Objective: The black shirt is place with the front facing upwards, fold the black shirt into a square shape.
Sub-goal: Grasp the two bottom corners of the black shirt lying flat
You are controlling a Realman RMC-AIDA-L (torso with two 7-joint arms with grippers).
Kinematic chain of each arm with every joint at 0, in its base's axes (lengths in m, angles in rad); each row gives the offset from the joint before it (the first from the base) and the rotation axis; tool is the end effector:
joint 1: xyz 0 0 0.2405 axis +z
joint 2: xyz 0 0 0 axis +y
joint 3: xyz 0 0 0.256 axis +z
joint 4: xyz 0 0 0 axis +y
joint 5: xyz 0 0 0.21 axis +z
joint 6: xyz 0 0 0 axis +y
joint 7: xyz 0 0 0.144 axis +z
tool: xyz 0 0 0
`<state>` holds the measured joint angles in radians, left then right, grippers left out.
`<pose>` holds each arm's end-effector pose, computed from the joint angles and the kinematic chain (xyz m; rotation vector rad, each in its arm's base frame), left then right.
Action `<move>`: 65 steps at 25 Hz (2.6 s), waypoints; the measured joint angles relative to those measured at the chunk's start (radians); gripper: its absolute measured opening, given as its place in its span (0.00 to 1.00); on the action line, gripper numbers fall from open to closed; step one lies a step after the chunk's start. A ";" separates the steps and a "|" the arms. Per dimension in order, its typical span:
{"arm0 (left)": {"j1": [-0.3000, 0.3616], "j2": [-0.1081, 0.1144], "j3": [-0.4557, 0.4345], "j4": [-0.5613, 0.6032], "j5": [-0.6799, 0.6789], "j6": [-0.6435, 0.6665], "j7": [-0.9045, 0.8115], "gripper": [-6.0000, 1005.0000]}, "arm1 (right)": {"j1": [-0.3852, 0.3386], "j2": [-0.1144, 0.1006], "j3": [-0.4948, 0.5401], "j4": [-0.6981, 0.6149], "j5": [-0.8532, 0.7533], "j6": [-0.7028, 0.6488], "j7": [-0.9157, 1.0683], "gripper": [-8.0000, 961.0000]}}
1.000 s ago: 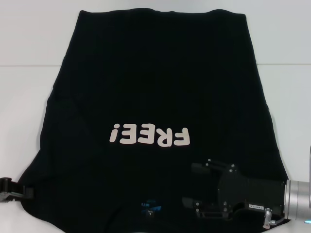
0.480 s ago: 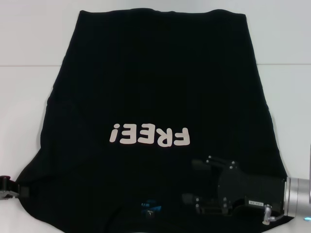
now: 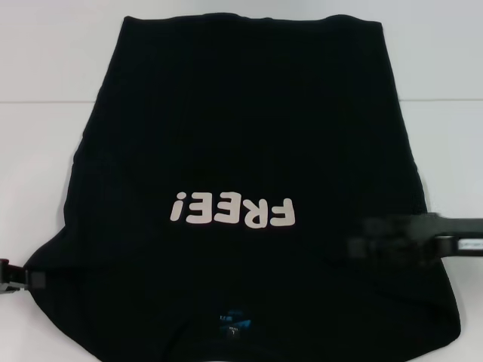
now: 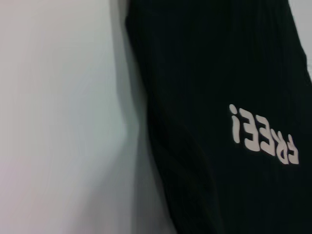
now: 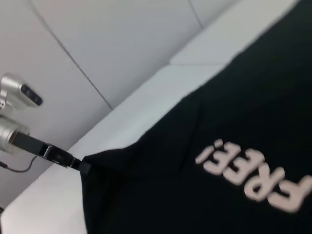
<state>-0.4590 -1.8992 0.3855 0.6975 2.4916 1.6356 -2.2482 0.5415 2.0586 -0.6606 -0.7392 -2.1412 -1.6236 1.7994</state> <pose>-0.3691 0.2896 0.0898 -2.1004 -1.9180 -0.3417 0.2676 0.3290 0.0154 -2.7096 1.1303 0.5975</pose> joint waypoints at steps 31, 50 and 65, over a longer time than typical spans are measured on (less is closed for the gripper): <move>0.016 -0.012 -0.003 -0.003 -0.012 0.006 0.069 0.03 | 0.069 -0.076 -0.064 -0.112 -0.512 -0.119 0.686 0.92; 0.015 -0.013 -0.003 -0.017 -0.011 -0.003 0.074 0.03 | 0.081 -0.057 -0.088 -0.106 -0.509 -0.091 0.675 0.92; 0.014 -0.014 0.000 -0.017 -0.011 -0.003 0.075 0.03 | 0.095 -0.059 -0.082 -0.073 -0.510 -0.086 0.656 0.90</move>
<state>-0.4445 -1.9128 0.3859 0.6809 2.4803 1.6321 -2.1736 0.6365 2.0001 -0.7429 -0.8126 -2.6514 -1.7100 2.4558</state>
